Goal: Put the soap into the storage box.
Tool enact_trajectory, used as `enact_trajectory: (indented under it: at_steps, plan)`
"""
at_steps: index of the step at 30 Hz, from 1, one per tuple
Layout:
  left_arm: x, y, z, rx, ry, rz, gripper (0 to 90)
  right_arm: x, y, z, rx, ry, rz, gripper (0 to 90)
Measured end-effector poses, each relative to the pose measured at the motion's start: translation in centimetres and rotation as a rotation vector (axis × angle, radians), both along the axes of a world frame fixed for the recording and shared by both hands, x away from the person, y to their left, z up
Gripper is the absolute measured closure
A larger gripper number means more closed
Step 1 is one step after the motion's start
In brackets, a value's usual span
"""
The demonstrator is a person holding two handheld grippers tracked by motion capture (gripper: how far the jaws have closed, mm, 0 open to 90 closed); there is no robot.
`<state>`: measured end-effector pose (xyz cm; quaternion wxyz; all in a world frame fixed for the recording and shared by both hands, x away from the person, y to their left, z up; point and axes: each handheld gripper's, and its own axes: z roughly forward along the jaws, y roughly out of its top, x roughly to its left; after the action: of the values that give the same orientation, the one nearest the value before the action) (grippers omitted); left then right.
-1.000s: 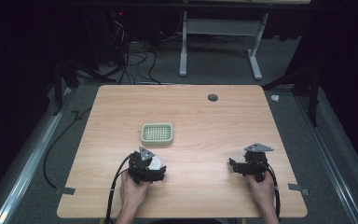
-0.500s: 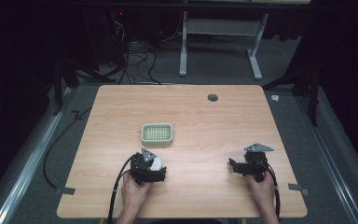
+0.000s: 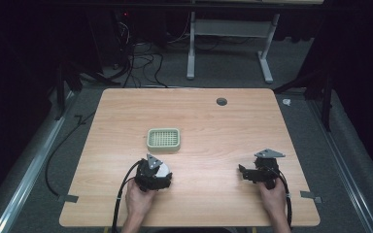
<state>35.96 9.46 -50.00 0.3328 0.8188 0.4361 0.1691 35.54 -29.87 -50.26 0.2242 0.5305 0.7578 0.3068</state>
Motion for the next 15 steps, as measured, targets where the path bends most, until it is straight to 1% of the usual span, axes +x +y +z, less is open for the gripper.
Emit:
enact_trajectory:
  at_steps: [15]
  plan:
    - [-0.13,0.22,0.27,-0.002,0.01,-0.02,24.9,0.01,-0.01,0.0,-0.001,-0.001,0.001,15.1]
